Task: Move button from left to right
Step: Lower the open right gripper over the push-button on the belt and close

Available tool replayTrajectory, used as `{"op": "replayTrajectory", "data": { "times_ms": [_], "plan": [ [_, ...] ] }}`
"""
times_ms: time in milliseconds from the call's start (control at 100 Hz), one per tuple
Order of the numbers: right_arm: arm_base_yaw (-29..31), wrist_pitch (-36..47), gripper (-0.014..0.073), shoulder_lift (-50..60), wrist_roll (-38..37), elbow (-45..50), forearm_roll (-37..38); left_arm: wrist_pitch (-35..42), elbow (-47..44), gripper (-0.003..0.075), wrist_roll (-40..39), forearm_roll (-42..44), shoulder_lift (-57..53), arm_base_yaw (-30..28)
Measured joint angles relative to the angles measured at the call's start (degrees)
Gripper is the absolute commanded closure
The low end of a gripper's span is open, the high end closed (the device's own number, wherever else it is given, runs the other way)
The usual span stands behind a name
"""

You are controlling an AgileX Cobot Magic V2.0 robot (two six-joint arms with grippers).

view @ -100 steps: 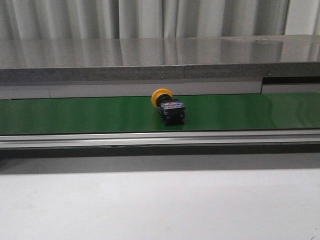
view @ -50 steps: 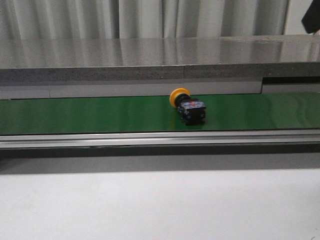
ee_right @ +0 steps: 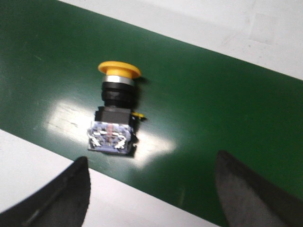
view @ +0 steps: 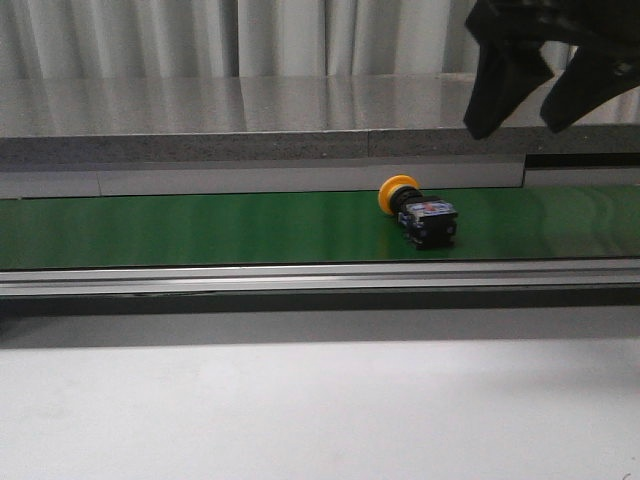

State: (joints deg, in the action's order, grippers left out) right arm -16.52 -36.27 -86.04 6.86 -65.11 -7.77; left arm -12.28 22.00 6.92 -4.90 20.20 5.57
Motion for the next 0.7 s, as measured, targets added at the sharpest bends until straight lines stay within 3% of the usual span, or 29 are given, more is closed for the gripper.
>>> {"op": "replayTrajectory", "data": {
  "times_ms": [460,580,700],
  "plan": [
    [-0.81,1.08,0.0050,-11.26,0.41,-2.62,0.04,0.00,0.00,0.0740,0.00,0.00,0.00,0.00],
    [-0.81,1.18,0.0107,-13.02,0.48,-2.62,0.15,0.00,0.00,0.0740,0.00,0.00,0.00,0.00],
    [-0.81,1.18,0.0237,-13.49,0.48,-2.62,0.28,0.00,0.00,0.0740,0.00,0.00,0.00,0.00]
  ]
}}
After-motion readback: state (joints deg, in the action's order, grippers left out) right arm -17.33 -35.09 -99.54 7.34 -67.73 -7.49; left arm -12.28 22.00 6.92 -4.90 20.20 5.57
